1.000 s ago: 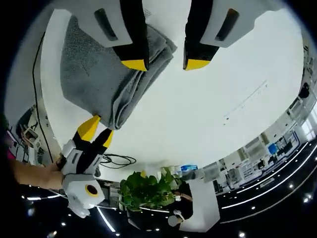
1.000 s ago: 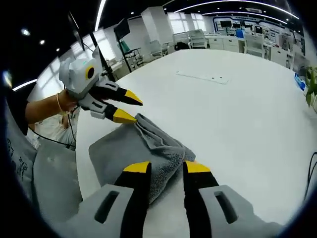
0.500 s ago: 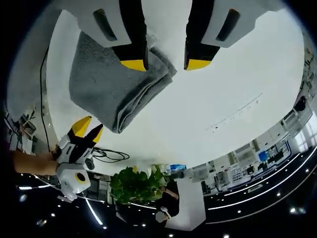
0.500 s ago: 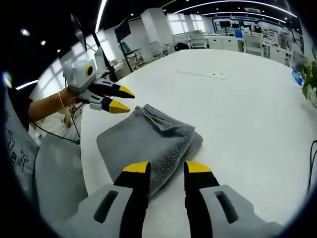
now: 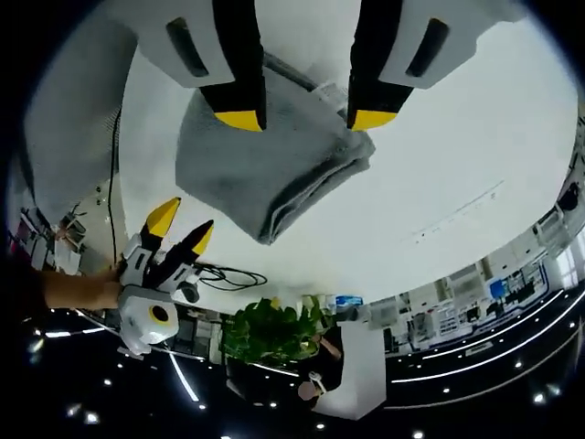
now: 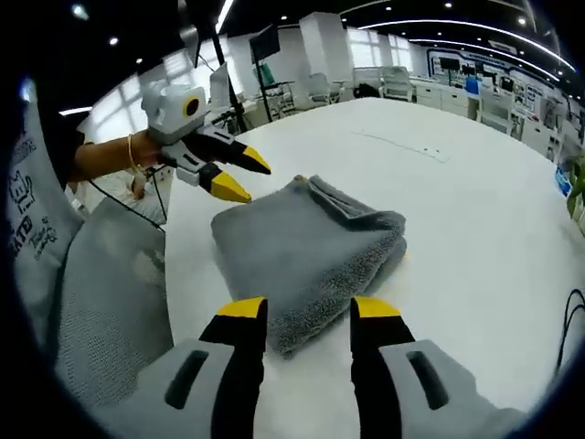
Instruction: Fold the towel on the table until its edges align and the towel forms a compact rectangular stack.
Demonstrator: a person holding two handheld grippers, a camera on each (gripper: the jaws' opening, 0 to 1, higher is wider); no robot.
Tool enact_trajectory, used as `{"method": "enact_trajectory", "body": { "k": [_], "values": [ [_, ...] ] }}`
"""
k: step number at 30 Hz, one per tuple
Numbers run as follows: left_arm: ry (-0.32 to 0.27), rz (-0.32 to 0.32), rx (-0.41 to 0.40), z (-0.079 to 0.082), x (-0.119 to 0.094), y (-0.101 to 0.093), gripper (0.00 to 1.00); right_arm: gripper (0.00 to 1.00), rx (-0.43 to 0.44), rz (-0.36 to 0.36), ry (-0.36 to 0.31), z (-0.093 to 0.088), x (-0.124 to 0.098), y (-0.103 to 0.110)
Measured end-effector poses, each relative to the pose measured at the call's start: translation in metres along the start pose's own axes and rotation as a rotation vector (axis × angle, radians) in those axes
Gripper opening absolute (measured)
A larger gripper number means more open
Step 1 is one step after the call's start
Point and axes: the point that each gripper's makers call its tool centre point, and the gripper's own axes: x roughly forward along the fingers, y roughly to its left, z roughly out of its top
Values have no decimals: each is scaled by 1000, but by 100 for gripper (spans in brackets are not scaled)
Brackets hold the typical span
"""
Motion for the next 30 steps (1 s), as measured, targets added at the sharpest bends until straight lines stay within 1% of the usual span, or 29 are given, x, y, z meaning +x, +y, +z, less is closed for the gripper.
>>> {"method": "enact_trajectory", "body": {
  "k": [2,3,5,6,8,9,11,12,13,14,16,17,20,22,24,26,29,30],
  "values": [
    [-18,-23,0,0,-1,-10,38,38,-42,12,1,-1,1,7],
    [-21,-48,-3,-2,-2,-18,39,39,-58,15,6,-2,2,9],
    [-12,-77,1,-7,-1,-28,42,40,-78,23,20,-5,6,14],
    [0,-86,4,-13,0,-32,44,41,-85,29,23,-6,8,16],
    [-6,-111,21,-17,1,-41,47,42,-90,33,29,-8,12,18],
    [2,-126,22,-21,2,-45,47,42,-94,35,34,-9,13,19],
    [16,-137,50,-26,3,-50,47,43,-104,36,45,-12,18,20],
    [41,-133,90,-33,4,-50,48,43,-111,36,51,-14,20,20],
    [59,-132,108,-36,5,-50,48,44,-125,34,65,-16,23,20],
    [71,-131,123,-39,6,-51,49,44,-182,26,90,-20,25,19],
    [84,-123,187,-42,8,-53,50,46,-258,24,130,-28,30,20],
    [96,-116,229,-44,9,-54,50,49,-280,28,138,-30,31,21],
    [121,-108,273,-50,13,-57,51,53,-306,15,148,-38,39,20],
    [131,-106,298,-54,16,-58,51,53,-320,6,151,-40,41,19],
    [132,-103,310,-56,18,-58,50,51,-334,-6,151,-42,42,16],
    [127,-91,313,-56,19,-55,48,47,-332,-27,145,-41,43,11],
    [111,-60,310,-55,21,-45,36,39,-330,-63,132,-38,45,2],
    [107,-54,302,-54,22,-42,33,36,-329,-73,129,-39,46,-1]
  ]
}}
